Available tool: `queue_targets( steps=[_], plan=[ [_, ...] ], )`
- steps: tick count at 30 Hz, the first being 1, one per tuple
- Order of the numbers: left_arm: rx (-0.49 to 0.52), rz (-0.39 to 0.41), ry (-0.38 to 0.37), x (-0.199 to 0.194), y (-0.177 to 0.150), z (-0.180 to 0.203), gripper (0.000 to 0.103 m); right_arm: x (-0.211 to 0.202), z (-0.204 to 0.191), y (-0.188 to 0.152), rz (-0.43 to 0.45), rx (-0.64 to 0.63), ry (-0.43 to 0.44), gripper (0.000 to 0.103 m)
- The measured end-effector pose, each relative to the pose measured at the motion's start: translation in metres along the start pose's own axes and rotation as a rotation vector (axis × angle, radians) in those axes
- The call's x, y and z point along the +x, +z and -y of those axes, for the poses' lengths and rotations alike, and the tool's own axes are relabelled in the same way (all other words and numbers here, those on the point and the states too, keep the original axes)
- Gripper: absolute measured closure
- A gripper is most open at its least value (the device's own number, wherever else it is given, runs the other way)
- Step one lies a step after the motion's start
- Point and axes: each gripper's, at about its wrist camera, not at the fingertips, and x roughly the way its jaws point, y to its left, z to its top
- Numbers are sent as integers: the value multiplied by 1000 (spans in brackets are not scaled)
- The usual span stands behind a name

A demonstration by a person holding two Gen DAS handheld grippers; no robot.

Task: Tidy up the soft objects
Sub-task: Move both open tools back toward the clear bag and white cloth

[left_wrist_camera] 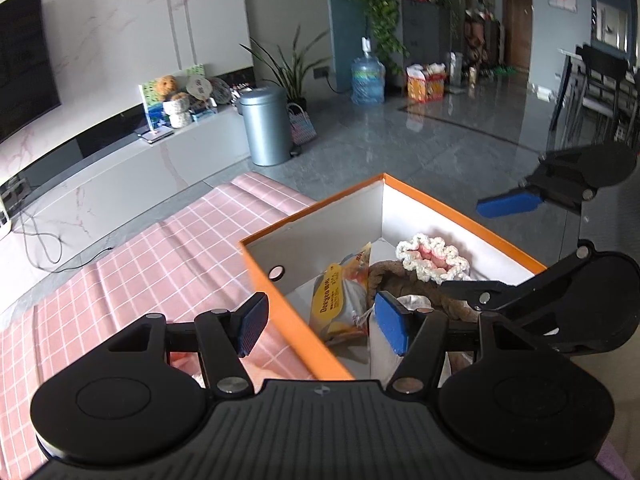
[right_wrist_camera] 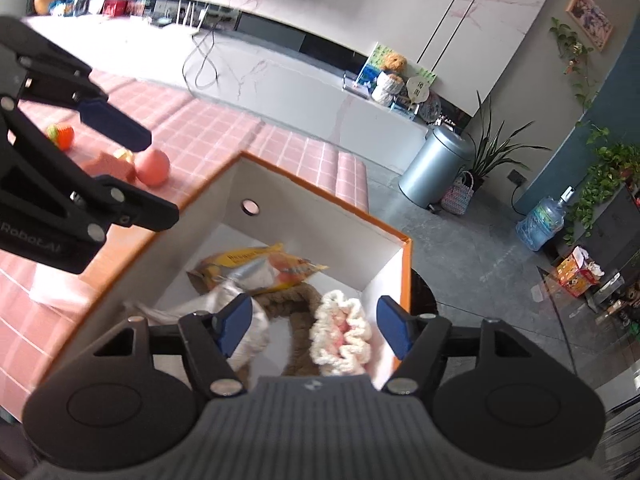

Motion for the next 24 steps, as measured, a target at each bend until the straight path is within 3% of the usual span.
queue_targets(
  steps=[14,24],
  plan=[
    [-230,106,60,-71,-59,-50,31,-60,-79,3,162,249,77,31],
    [-369,102,127,-104,-124,-86,31,-68,-148,-3,171,341,106,30]
  ],
)
